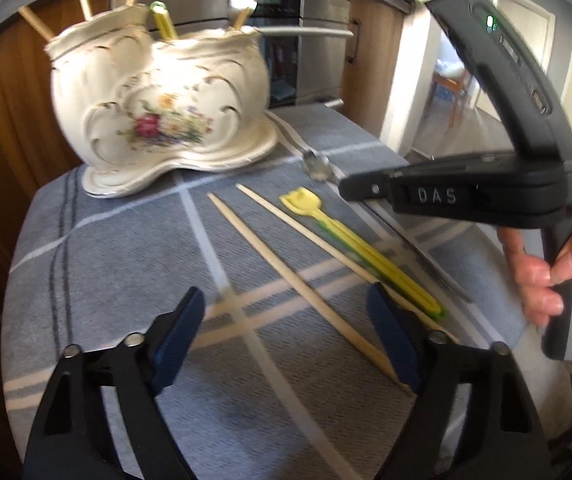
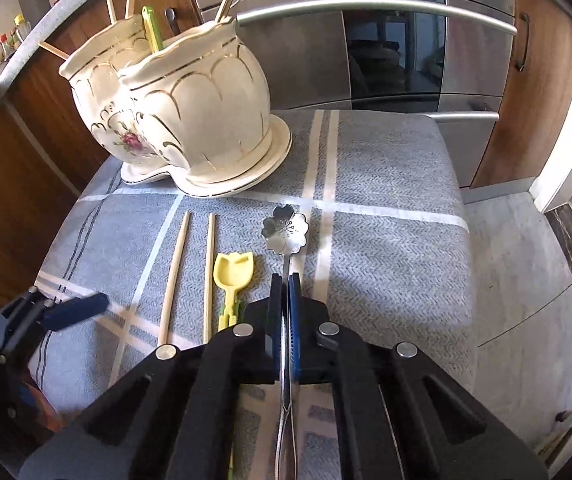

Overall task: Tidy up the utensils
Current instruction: 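Grasp the flower-handled silver spoon with the right tool while the left tool grasps a chopstick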

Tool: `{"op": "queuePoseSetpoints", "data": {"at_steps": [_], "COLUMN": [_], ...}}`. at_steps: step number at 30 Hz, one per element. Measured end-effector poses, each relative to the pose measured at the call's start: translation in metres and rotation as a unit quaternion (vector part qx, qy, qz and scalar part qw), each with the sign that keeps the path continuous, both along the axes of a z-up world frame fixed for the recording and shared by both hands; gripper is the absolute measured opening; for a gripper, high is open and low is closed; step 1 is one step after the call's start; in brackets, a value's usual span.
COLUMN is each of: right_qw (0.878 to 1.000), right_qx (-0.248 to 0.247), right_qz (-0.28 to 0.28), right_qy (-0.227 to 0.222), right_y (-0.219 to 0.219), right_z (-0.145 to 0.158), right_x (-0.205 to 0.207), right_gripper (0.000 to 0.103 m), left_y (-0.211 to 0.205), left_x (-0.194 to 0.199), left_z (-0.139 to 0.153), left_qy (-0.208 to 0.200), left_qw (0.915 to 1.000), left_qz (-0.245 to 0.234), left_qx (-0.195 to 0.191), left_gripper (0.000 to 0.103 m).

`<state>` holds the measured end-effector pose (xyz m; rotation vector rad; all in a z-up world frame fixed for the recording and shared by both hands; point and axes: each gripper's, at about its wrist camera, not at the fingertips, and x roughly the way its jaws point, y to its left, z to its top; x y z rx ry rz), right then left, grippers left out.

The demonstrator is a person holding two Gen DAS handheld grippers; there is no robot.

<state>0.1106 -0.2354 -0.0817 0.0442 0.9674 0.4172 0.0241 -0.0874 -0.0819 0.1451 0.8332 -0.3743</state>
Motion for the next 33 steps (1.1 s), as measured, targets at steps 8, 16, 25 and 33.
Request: {"op": "queuePoseSetpoints", "data": {"at_steps": [8,16,25,33], "right_qw": [1.0,1.0,1.0,0.999], "right_qx": [0.005,0.013,-0.011,-0.032], "right_qz": [0.001,0.009,0.02,0.026], "right_qy": [-0.006,-0.01,-0.005,0.0], "right_y": [-0.008,-0.013,-0.007,-0.003], "right_z": [0.003,0.009,0.004,-0.001], "right_x": [-0.01,-0.018,-0.024,-0.021], "right_gripper": [0.003,0.003,0.003,0.003], "left_y": [-0.008,0.016,0.034,0.045], "left_x": [0.005,0.01,0.028,0.049], "left_z": [-0.002,0.007,0.008,0.005], "left_qy": [0.012,0.034,0.052,0.041], "left_qw": [0.9987,0.9967,0.9968,0.9967], "left_qz": [-0.017,-0.031,0.018,0.056], "left_qx": [0.046,0.068,0.058,0.041], "left_gripper": [0.016,0.008,0.032,0.03]}}
